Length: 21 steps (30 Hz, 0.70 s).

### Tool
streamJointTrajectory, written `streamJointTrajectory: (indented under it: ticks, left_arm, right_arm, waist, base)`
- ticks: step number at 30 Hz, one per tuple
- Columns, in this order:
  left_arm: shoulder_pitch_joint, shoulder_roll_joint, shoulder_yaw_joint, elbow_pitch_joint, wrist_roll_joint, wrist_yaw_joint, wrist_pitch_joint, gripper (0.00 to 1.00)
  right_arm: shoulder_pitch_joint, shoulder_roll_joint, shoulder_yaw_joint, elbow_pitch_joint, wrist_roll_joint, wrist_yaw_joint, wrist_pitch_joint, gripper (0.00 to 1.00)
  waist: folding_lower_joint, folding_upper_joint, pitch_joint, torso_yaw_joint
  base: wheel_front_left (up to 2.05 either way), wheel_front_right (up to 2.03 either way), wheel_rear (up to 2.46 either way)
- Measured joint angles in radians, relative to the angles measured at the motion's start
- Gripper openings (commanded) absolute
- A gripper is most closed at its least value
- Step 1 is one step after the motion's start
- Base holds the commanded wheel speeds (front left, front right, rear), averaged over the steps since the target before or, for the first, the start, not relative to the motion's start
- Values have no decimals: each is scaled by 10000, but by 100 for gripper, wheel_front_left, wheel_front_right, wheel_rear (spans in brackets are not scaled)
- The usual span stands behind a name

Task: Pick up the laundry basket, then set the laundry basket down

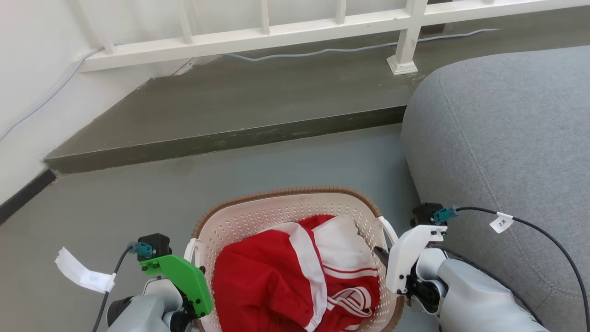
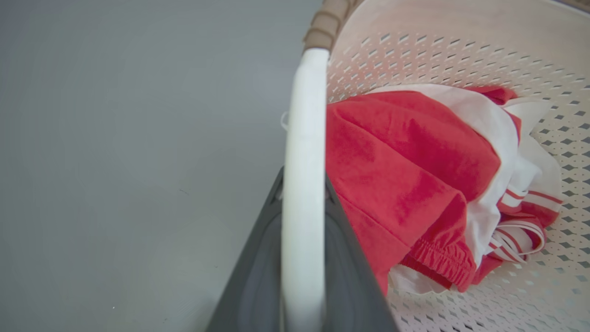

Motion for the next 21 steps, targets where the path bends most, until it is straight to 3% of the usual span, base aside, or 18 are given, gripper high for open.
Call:
streamJointTrajectory:
  ticks: [21]
  left_arm:
    - [0,21,-50,33,-104,0,84,0]
  right_arm:
    - [0,-31,368,-13,222,0,96,0]
  waist:
    - [0,0,-100,-98]
  base:
    - [0,0,0]
